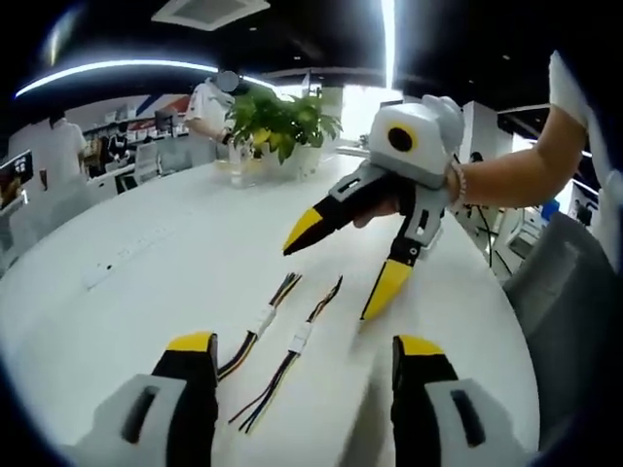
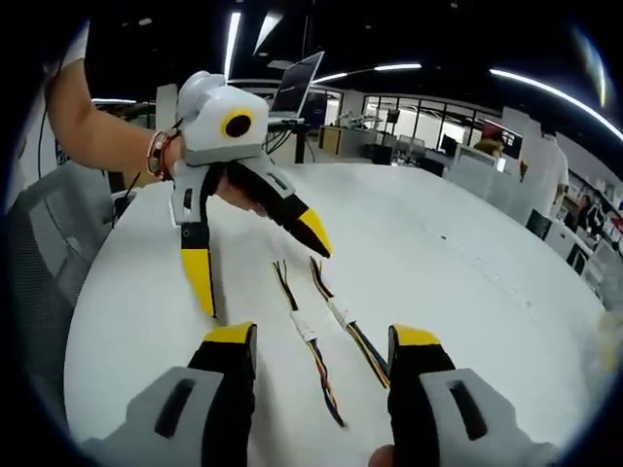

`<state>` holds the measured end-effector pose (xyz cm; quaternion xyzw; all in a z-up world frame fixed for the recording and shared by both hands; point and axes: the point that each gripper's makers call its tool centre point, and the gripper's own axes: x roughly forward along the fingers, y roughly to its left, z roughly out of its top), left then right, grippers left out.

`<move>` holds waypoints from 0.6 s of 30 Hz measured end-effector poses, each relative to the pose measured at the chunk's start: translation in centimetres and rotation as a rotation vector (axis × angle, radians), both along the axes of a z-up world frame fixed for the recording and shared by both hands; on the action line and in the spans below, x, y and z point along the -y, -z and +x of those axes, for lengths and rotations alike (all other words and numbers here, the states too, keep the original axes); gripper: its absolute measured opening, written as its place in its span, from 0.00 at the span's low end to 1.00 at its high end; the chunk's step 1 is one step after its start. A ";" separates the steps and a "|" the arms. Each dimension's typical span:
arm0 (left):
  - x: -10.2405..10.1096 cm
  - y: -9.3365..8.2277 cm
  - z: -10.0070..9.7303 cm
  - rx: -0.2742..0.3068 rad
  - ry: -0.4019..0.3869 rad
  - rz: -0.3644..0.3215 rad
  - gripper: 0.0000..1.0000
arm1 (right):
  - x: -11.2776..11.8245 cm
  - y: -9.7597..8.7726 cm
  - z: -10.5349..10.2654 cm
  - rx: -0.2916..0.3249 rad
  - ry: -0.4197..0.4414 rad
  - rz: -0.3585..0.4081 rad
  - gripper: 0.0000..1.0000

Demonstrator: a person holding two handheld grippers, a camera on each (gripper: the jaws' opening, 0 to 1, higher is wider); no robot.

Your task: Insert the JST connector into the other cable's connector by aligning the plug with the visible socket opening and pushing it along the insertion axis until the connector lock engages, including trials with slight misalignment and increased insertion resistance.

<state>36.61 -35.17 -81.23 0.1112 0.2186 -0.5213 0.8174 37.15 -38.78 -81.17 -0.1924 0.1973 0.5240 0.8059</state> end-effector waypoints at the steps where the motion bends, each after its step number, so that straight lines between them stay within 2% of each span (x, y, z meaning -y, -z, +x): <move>1: -0.1 0.0 -0.1 -0.006 -0.006 0.000 0.75 | 0.0 0.0 0.0 0.000 0.005 -0.001 0.56; 4: -0.4 0.1 -0.2 -0.005 -0.023 0.008 0.83 | 0.1 -0.2 -0.3 -0.005 0.014 0.001 0.59; 8: -0.7 0.1 -0.6 -0.023 -0.037 0.009 0.86 | 0.1 -0.3 -0.6 -0.013 0.028 0.002 0.66; 11: -0.9 0.2 -0.9 -0.033 -0.049 0.008 0.94 | 0.2 -0.5 -0.8 -0.009 0.036 0.004 0.69; 14: -1.2 0.0 -0.9 -0.027 -0.066 0.006 0.99 | 0.4 -0.8 -0.9 -0.002 0.056 0.009 0.76; 18: -1.7 -0.3 -1.1 -0.035 -0.092 -0.006 0.99 | 0.8 -1.1 -0.7 0.013 0.083 0.012 0.83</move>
